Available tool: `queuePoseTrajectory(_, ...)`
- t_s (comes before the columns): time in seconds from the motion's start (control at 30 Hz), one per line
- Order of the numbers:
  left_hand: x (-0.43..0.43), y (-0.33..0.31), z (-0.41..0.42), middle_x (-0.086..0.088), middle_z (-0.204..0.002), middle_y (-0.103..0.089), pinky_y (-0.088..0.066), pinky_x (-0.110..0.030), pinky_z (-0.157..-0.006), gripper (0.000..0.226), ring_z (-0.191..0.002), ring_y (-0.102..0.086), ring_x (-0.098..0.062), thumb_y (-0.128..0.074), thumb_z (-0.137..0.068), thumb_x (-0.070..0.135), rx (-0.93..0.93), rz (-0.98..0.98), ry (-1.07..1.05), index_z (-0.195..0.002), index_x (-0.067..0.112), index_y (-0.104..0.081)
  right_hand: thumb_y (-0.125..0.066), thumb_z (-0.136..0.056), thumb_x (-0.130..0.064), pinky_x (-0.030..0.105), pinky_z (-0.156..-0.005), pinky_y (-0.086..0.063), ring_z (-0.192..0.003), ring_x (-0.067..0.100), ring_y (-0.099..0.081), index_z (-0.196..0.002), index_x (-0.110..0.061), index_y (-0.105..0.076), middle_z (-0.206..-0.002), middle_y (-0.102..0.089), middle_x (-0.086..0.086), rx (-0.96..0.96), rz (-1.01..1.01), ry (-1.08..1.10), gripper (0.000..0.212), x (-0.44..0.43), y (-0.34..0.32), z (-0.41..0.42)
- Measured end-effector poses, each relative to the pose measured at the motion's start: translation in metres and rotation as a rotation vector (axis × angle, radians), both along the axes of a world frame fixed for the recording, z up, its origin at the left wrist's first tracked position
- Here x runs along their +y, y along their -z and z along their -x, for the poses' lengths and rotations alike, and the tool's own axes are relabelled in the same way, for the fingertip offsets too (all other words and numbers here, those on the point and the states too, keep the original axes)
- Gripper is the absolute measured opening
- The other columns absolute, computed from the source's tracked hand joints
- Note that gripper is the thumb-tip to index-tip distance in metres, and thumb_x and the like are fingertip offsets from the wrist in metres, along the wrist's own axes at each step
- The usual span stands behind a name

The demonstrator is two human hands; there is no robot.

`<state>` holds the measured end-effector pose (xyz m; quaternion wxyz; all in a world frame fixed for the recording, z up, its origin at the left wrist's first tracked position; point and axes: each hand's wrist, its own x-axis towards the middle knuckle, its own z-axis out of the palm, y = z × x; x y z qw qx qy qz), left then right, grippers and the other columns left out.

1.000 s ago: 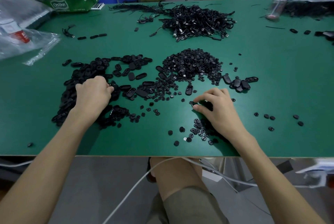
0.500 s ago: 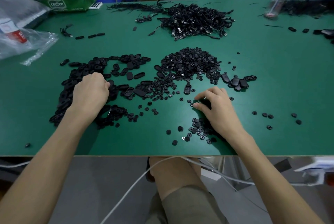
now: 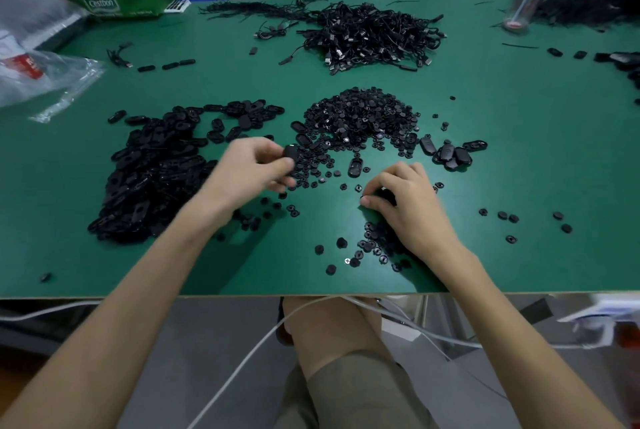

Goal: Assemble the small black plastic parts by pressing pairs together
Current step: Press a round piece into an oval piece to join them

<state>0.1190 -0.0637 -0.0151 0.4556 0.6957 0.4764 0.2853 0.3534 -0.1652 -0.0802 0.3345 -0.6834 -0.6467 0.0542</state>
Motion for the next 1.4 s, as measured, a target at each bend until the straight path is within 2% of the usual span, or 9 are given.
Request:
queuePoseTrajectory(0.1, -0.011, 0.013, -0.027, -0.012, -0.095, -0.077, -0.063, -0.027, -0.078, 0.011, -0.086, -0.077, -0.022, -0.067, -0.099, 0.009, -0.192, 0.152, 0.088, -0.107, 0.002, -0.069, -0.074, -0.093, -0.027, 0.033, -0.088, -0.041, -0.104, 0.021, -0.044, -0.096, -0.013, -0.075, -0.1, -0.062, 0.0, -0.049, -0.017, 0.001, 0.014, 0.0, 0.0, 0.001)
queuePoseTrajectory(0.23, -0.017, 0.03, -0.058, -0.01, -0.091, -0.075, -0.06, -0.026, -0.076, 0.016, -0.082, -0.075, -0.019, -0.067, -0.099, 0.007, -0.343, 0.228, 0.134, -0.112, -0.001, -0.068, -0.068, -0.099, -0.018, 0.038, -0.086, -0.043, -0.099, 0.029, -0.049, -0.096, -0.004, -0.072, -0.097, -0.066, 0.008, -0.137, -0.075, 0.027, 0.015, 0.0, -0.001, 0.002)
queuePoseTrajectory(0.4, -0.02, 0.039, -0.084, -0.016, -0.096, -0.073, -0.059, -0.026, -0.075, 0.034, -0.083, -0.076, -0.023, -0.066, -0.098, 0.002, -0.438, 0.229, 0.147, -0.132, 0.002, -0.061, -0.058, -0.105, -0.02, 0.029, -0.079, -0.04, -0.093, 0.016, -0.051, -0.101, -0.008, -0.065, -0.095, -0.066, 0.0, 0.139, -0.13, 0.097, 0.014, -0.001, -0.003, -0.001)
queuePoseTrajectory(0.53, -0.024, 0.047, -0.092, -0.019, -0.095, -0.07, -0.06, -0.029, -0.076, 0.033, -0.081, -0.075, -0.024, -0.066, -0.099, 0.001, -0.415, 0.136, 0.172, -0.131, 0.008, -0.065, -0.062, -0.103, -0.022, 0.015, -0.071, -0.044, -0.083, 0.005, -0.062, -0.1, -0.014, -0.066, -0.09, -0.069, -0.008, 0.346, -0.16, 0.118, 0.009, -0.004, -0.006, -0.005)
queuePoseTrajectory(0.67, -0.029, 0.054, -0.092, -0.017, -0.092, -0.067, -0.06, -0.029, -0.074, 0.035, -0.078, -0.075, -0.023, -0.065, -0.097, -0.004, -0.401, 0.019, 0.173, -0.13, 0.008, -0.067, -0.069, -0.098, -0.017, 0.012, -0.075, -0.046, -0.083, 0.0, -0.063, -0.099, -0.015, -0.068, -0.09, -0.069, -0.013, 0.468, -0.157, 0.118, 0.002, -0.005, -0.009, -0.009)
queuePoseTrajectory(0.8, -0.03, 0.055, -0.089, -0.018, -0.096, -0.068, -0.059, -0.026, -0.073, 0.041, -0.079, -0.075, -0.02, -0.067, -0.094, -0.007, -0.39, 0.003, 0.179, -0.132, 0.008, -0.065, -0.073, -0.094, -0.012, 0.016, -0.077, -0.05, -0.082, 0.0, -0.064, -0.102, -0.014, -0.069, -0.091, -0.069, -0.011, 0.495, -0.156, 0.097, 0.01, -0.006, -0.011, -0.008)
queuePoseTrajectory(1.07, -0.031, 0.055, -0.09, -0.03, -0.111, -0.065, -0.058, -0.023, -0.073, 0.044, -0.078, -0.075, -0.019, -0.067, -0.093, -0.009, -0.381, -0.009, 0.205, -0.134, 0.009, -0.065, -0.075, -0.091, -0.01, 0.03, -0.08, -0.057, -0.083, 0.006, -0.068, -0.095, -0.019, -0.076, -0.088, -0.074, -0.011, 0.477, -0.125, 0.07, 0.009, -0.008, -0.012, -0.009)
queuePoseTrajectory(1.27, -0.03, 0.057, -0.09, -0.02, -0.103, -0.07, -0.059, -0.026, -0.075, 0.042, -0.081, -0.076, -0.02, -0.07, -0.093, -0.004, -0.397, 0.015, 0.162, -0.132, 0.01, -0.063, -0.072, -0.095, -0.013, 0.045, -0.082, -0.058, -0.084, 0.015, -0.072, -0.099, -0.018, -0.07, -0.085, -0.075, -0.002, 0.573, -0.186, 0.086, 0.006, -0.01, -0.013, -0.01)
queuePoseTrajectory(1.4, -0.03, 0.059, -0.091, -0.017, -0.103, -0.072, -0.059, -0.026, -0.07, 0.03, -0.078, -0.075, -0.018, -0.072, -0.092, -0.002, -0.392, 0.018, 0.144, -0.121, 0.002, -0.064, -0.074, -0.093, -0.014, 0.042, -0.081, -0.059, -0.082, 0.01, -0.07, -0.098, -0.019, -0.073, -0.087, -0.074, -0.006, 0.535, -0.158, 0.092, 0.007, -0.009, -0.013, -0.008)
